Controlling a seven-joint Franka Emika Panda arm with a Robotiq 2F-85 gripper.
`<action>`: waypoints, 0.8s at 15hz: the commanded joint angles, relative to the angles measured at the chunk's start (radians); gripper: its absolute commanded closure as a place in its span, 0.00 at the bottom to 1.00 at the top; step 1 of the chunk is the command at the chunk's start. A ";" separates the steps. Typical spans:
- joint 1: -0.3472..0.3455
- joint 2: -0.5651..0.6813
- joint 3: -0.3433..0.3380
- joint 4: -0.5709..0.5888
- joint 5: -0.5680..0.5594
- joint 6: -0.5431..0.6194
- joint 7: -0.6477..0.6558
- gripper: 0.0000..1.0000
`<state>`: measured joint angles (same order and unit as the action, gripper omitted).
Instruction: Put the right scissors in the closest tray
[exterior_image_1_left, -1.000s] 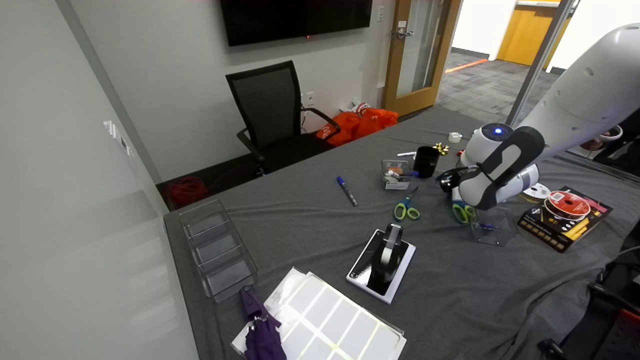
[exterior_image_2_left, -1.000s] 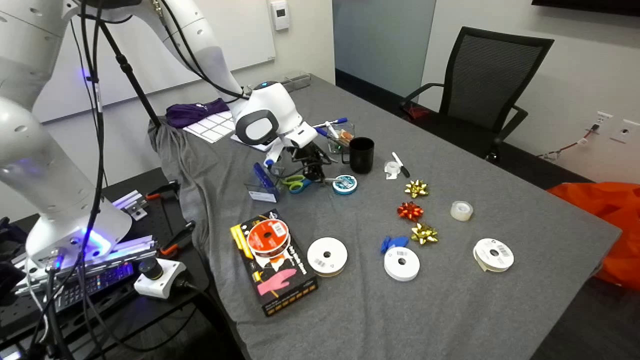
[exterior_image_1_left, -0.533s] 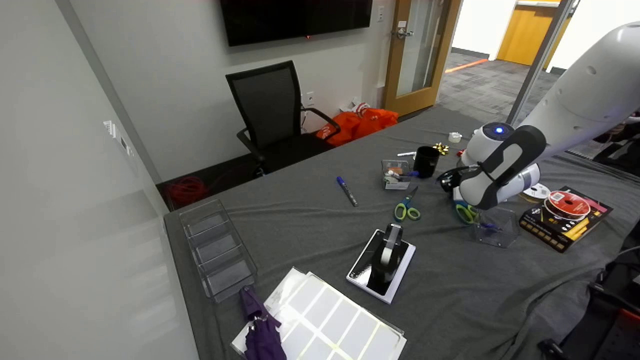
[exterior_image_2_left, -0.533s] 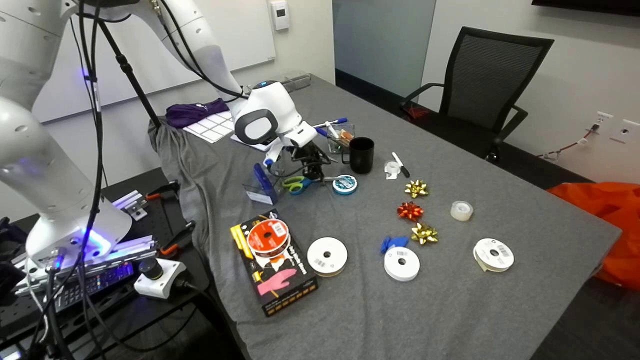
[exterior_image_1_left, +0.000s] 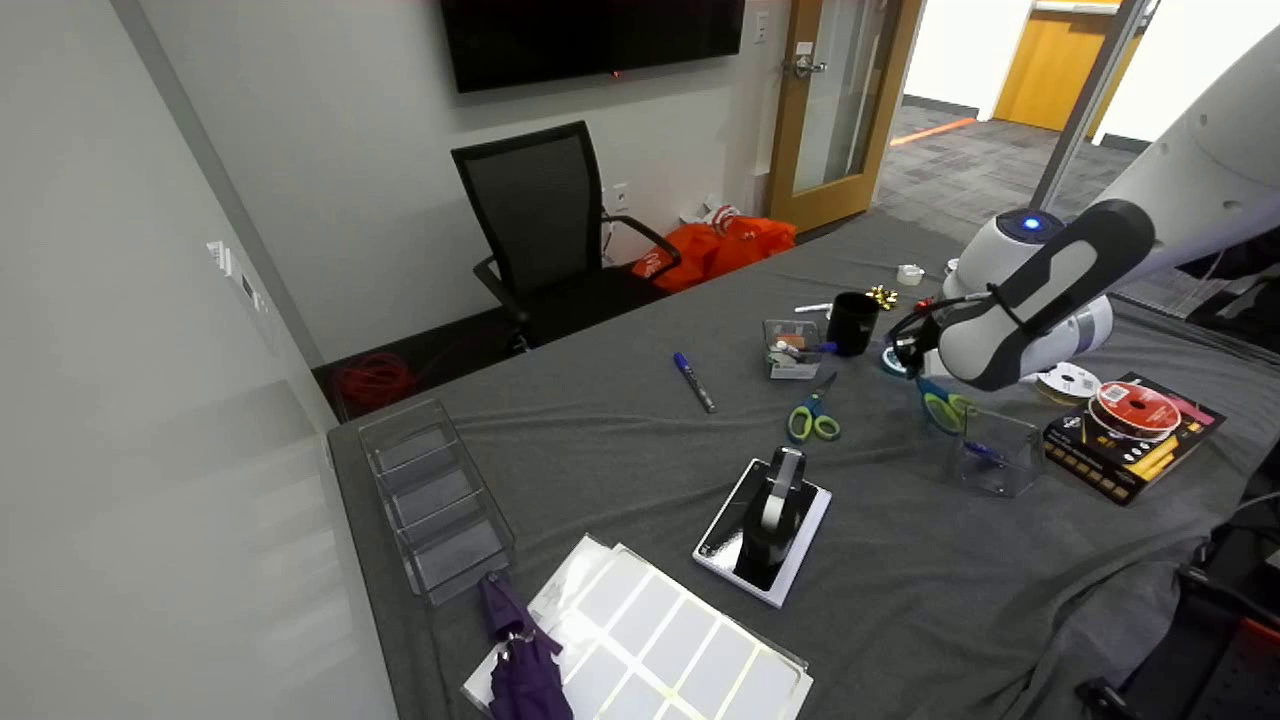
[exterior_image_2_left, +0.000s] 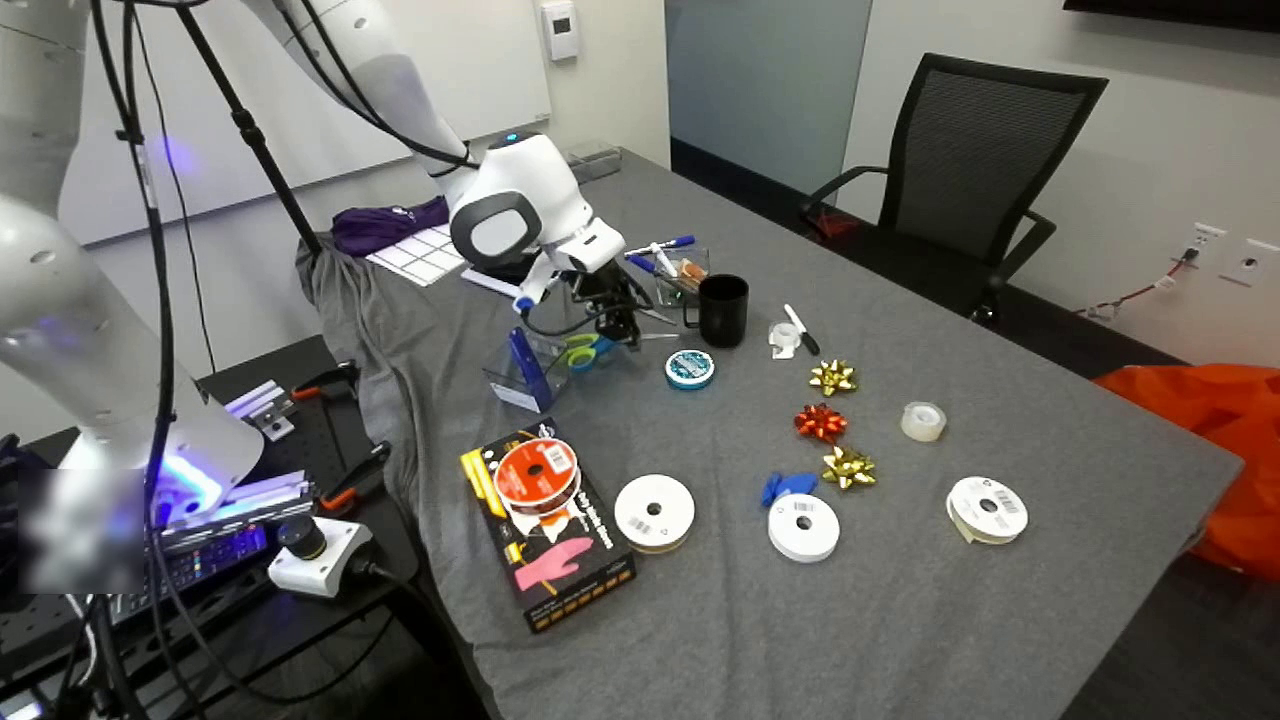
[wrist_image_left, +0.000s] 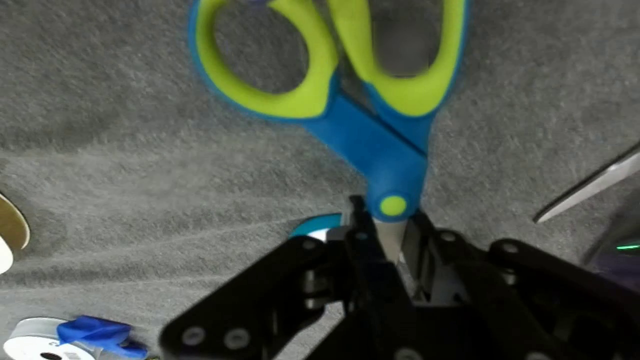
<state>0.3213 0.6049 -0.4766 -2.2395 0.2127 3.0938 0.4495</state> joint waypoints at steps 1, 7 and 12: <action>0.046 -0.091 -0.059 -0.041 -0.037 -0.113 0.011 0.95; 0.009 -0.189 -0.032 -0.015 -0.133 -0.324 0.115 0.95; -0.067 -0.237 0.051 -0.007 -0.168 -0.383 0.204 0.95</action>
<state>0.3266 0.4131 -0.4926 -2.2417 0.0714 2.7494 0.6203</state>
